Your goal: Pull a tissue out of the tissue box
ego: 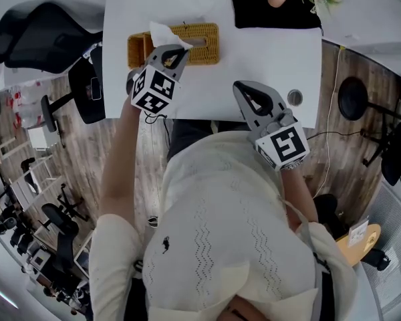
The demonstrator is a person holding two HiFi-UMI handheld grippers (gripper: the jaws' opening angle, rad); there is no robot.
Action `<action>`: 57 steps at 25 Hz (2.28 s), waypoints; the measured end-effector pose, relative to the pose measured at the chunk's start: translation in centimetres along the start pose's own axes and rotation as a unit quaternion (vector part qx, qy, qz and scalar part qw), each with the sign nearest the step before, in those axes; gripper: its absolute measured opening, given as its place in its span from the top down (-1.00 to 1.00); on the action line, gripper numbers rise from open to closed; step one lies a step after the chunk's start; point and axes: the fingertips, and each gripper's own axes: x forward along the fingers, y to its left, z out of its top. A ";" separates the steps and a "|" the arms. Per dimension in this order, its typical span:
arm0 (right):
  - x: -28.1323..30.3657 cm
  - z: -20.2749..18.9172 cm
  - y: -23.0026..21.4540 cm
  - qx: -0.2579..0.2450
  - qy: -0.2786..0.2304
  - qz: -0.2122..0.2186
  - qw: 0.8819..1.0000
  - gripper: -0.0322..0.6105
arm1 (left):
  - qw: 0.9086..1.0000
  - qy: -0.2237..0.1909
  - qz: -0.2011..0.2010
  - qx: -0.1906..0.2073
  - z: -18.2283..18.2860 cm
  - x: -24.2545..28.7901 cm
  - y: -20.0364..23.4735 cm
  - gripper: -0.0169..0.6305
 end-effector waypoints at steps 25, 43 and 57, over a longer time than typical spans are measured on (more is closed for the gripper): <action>0.5 0.3 0.9 -0.027 0.007 0.013 1.000 0.90 | 0.993 -0.098 0.030 -0.054 3.4 -6.0 -2.0 0.91; 0.0 0.4 2.1 -0.045 0.012 0.024 0.999 0.90 | 0.979 -0.165 0.056 -0.107 4.6 -11.7 -4.5 0.91; 0.3 0.9 3.3 -0.056 0.011 0.033 0.998 0.90 | 0.964 -0.210 0.051 -0.156 5.1 -13.8 -7.7 0.91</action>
